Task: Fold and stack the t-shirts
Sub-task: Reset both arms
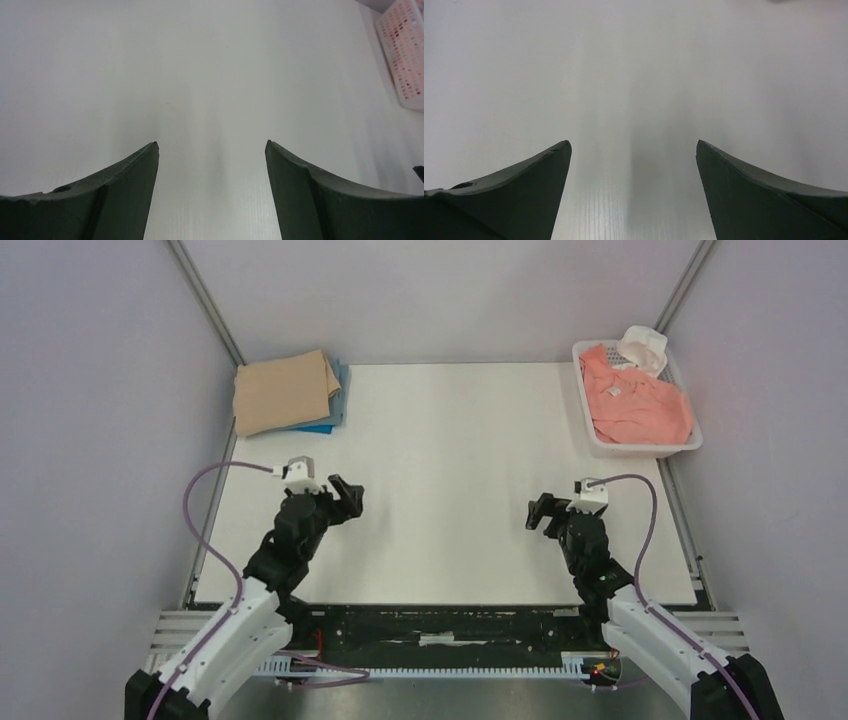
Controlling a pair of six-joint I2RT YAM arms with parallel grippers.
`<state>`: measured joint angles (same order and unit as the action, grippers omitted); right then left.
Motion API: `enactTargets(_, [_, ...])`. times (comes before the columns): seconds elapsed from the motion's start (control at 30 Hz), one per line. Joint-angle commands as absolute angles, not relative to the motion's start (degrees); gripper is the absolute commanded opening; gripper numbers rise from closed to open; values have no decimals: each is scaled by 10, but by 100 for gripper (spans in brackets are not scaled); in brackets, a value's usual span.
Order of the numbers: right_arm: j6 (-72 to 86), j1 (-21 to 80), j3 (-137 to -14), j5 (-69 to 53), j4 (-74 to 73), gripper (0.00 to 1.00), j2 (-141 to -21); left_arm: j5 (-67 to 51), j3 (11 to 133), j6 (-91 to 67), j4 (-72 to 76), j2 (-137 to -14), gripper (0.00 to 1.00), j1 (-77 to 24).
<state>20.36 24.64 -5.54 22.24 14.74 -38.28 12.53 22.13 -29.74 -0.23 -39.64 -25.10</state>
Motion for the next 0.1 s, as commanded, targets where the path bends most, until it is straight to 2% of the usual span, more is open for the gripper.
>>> enactTargets(0.0, [211, 247, -40, 208, 170, 98, -376, 205, 199, -328, -58, -317, 84, -250])
enactTargets(0.07, [213, 247, -42, 205, 169, 98, -371, 208, 201, -329, -71, -304, 84, -250])
